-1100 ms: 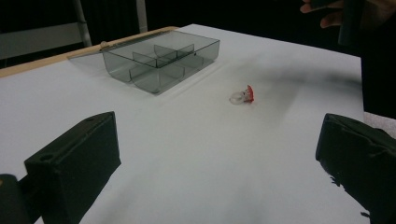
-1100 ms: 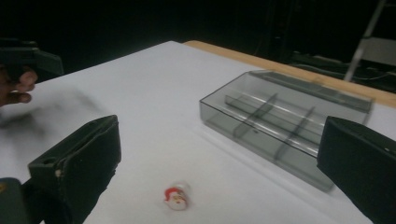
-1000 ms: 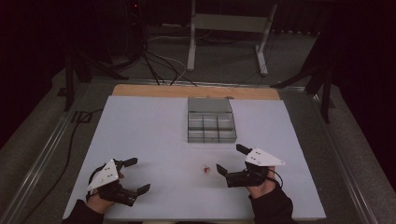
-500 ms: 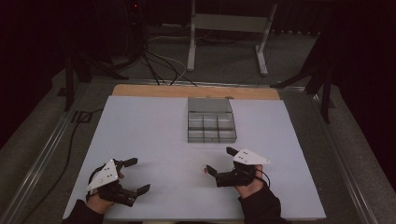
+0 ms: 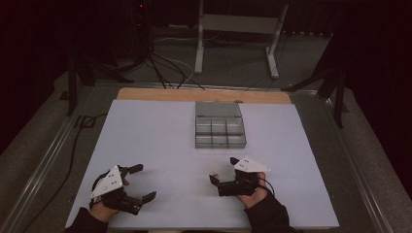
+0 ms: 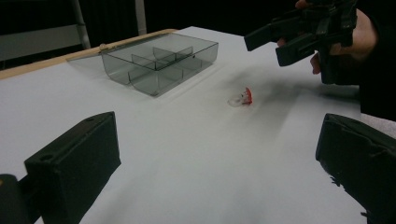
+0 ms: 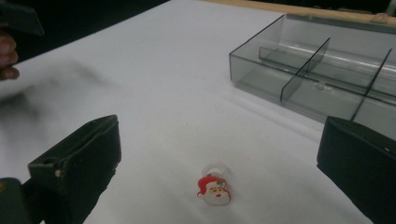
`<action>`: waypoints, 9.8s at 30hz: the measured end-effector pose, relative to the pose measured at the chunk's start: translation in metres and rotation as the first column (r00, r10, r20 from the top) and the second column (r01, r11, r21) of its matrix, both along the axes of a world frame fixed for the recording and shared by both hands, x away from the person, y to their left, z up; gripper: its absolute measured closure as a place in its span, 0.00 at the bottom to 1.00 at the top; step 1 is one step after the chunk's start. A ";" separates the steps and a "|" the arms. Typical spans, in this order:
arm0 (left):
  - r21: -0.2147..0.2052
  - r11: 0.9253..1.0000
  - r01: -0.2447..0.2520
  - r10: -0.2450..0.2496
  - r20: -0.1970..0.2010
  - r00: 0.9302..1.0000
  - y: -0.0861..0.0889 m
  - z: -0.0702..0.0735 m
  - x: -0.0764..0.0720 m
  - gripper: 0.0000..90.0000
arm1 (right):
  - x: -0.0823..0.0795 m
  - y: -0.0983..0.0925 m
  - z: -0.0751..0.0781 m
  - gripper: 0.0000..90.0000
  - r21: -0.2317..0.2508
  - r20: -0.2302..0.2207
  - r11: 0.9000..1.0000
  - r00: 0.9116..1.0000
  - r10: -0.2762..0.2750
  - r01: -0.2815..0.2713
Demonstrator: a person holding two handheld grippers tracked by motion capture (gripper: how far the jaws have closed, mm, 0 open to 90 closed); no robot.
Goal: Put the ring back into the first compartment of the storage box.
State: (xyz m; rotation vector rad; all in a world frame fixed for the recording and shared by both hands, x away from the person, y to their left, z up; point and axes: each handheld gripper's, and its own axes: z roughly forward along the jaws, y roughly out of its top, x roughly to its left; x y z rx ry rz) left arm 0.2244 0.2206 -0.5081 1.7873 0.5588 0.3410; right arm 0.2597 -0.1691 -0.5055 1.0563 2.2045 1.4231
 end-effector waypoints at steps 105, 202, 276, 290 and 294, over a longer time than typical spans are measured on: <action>0.010 1.000 0.008 -0.008 -0.001 1.000 -0.002 -0.001 0.000 0.01 | 0.002 0.024 0.001 0.80 -0.264 -0.125 0.961 0.991 0.053 -0.085; 0.022 0.999 0.024 -0.024 -0.011 1.000 -0.004 -0.002 -0.001 0.01 | 0.107 0.041 0.066 0.80 -0.256 -0.073 0.965 0.995 -0.075 0.054; 0.018 0.999 0.037 -0.037 -0.010 0.999 -0.005 -0.002 -0.001 0.01 | 0.191 0.066 0.011 0.78 -0.279 -0.201 0.957 0.970 -0.137 0.077; 0.020 0.999 0.040 -0.040 -0.007 0.999 -0.005 -0.002 -0.001 0.01 | 0.182 0.057 0.025 0.28 -0.195 -0.169 0.977 0.978 -0.118 0.084; 0.023 0.999 0.039 -0.039 -0.005 0.999 -0.005 -0.002 -0.001 0.01 | 0.174 0.056 0.030 0.15 -0.177 -0.178 0.984 0.983 -0.044 0.011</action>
